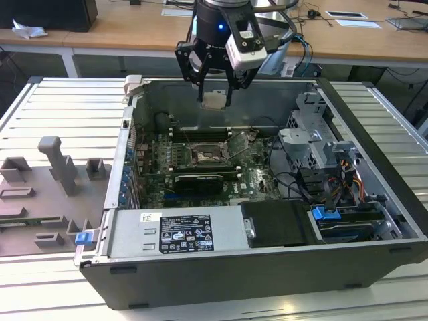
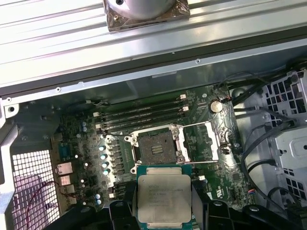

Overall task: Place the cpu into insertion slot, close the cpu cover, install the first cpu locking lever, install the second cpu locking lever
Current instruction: 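Place the cpu into insertion slot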

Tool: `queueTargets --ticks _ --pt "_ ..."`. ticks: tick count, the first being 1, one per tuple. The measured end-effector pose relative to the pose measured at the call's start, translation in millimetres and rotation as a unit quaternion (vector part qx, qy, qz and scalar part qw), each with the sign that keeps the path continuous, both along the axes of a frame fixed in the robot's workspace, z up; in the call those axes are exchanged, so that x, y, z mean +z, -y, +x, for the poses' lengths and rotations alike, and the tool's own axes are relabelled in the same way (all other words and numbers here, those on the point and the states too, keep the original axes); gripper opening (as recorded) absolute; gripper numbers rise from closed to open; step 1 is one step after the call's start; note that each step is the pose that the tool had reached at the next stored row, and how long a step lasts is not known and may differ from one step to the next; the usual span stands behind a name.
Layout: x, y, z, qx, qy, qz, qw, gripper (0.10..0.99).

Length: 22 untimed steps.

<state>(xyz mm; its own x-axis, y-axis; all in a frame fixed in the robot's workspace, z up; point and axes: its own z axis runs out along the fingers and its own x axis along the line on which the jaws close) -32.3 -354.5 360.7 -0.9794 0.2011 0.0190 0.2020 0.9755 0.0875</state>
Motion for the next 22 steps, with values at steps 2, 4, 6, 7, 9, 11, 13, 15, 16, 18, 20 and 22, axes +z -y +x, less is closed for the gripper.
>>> queueTargets --ticks 2,4,6,7,9,11,13,15,16,18,20,22 --pt "-0.1 0.0 0.0 -0.001 0.0000 -0.0002 1.0000 0.541" --pt "-0.2 0.0 0.0 -0.006 0.0000 -0.0003 1.0000 0.541" --pt "-0.2 0.0 0.0 -0.014 0.0000 -0.0003 0.9999 0.541" --pt "-0.2 0.0 0.0 -0.019 0.0000 -0.0004 0.9998 0.541" --pt "-0.3 0.0 0.0 -0.026 0.0000 -0.0004 0.9997 0.541" --pt "-0.4 0.0 0.0 -0.039 0.0000 -0.0005 0.9992 0.541" --pt "-0.5 0.0 0.0 -0.051 0.0000 -0.0005 0.9987 0.541" --pt "-0.6 0.0 0.0 -0.061 0.0000 -0.0005 0.9981 0.541" --pt "-0.6 0.0 0.0 -0.065 0.0000 -0.0005 0.9979 0.541" --pt "-0.6 0.0 0.0 -0.075 0.0000 -0.0005 0.9972 0.541" --pt "-0.7 0.0 0.0 -0.081 0.0000 -0.0005 0.9967 0.541" --pt "-0.8 0.0 0.0 -0.089 0.0000 -0.0005 0.9960 0.541"
